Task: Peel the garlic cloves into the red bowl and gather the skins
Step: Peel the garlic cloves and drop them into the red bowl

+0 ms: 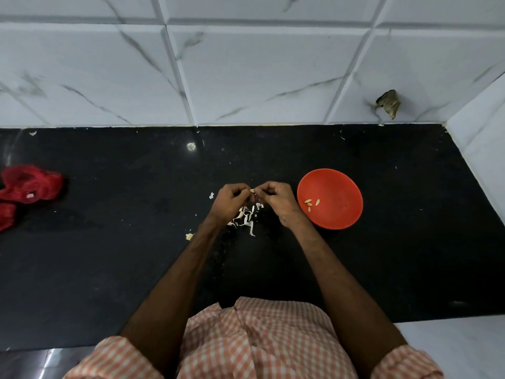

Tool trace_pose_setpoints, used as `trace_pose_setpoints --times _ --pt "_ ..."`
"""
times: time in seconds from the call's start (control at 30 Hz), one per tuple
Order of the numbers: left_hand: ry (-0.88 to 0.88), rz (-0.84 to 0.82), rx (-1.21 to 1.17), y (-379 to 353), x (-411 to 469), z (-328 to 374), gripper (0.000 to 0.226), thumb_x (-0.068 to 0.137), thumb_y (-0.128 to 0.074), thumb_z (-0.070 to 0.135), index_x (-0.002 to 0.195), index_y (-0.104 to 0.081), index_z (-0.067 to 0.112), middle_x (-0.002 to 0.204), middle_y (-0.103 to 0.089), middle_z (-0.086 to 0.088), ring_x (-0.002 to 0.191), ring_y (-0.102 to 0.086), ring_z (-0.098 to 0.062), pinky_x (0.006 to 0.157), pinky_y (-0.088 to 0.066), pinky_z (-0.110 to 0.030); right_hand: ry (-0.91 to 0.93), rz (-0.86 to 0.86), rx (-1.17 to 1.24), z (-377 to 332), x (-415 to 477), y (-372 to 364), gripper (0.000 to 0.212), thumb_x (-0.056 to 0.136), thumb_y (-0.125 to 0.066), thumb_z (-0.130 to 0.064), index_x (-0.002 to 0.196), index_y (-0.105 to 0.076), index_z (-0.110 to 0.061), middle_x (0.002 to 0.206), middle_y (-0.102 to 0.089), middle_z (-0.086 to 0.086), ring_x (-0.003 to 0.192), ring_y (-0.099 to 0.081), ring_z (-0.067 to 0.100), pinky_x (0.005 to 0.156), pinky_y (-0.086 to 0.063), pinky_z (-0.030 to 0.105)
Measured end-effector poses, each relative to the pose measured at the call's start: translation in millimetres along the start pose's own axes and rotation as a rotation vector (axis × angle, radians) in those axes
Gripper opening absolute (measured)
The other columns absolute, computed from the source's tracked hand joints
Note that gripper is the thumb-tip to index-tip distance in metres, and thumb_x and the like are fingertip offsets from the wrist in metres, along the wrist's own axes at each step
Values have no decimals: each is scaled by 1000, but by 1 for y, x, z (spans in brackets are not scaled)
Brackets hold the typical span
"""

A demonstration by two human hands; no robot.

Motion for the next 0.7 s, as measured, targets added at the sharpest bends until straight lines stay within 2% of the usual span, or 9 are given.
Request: trace_pose_setpoints --times 0.07,0.17,0.3,0.43,0.57,0.7 --pt "-5 4 -11 0 0 2 28 93 -53 4 68 -64 8 48 -52 14 44 -40 0 47 -30 -16 1 -16 13 -3 0 0 12 92 -66 0 87 -71 -11 80 -73 5 76 -67 11 76 -55 25" --pt "-33 58 0 4 0 5 23 86 -55 14 65 -62 12 51 -49 12 48 -39 -2 50 -32 -20 -2 -26 38 -6 0 -3 13 91 -68 -2 88 -72 -14 82 -73 2 75 -68 6 71 -53 21" --pt "-34 107 -1 9 0 1 28 87 -58 11 61 -59 20 54 -51 10 51 -43 -6 52 -35 -23 89 95 -70 -12 0 1 16 85 -77 -6 91 -69 -19 86 -70 -4 81 -64 3 75 -51 20" --pt "-35 137 7 11 -1 4 21 84 -57 20 63 -62 18 57 -53 1 54 -44 -7 52 -36 -22 134 118 -197 -16 -2 -3 5 89 -73 -10 91 -74 -15 84 -73 -4 82 -68 8 81 -57 30" --pt "-49 149 17 15 -1 4 22 87 -58 19 66 -64 19 62 -57 -15 57 -46 -12 53 -36 -26 123 102 -202 -19 -2 -3 10 90 -73 -24 94 -76 -16 85 -75 -2 83 -72 14 85 -60 41" --pt "-45 115 53 12 0 3 27 92 -61 10 65 -63 18 59 -51 -6 55 -42 -9 52 -33 -24 112 124 -250 -22 -1 -2 11 87 -76 -24 91 -76 -13 80 -75 0 76 -73 16 80 -61 44"
Point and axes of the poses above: each hand's wrist, its own x-axis towards the middle knuckle, its own y-axis out of the back of the hand, z = x × y, the point moved 7 cm from there along x, towards the middle knuckle
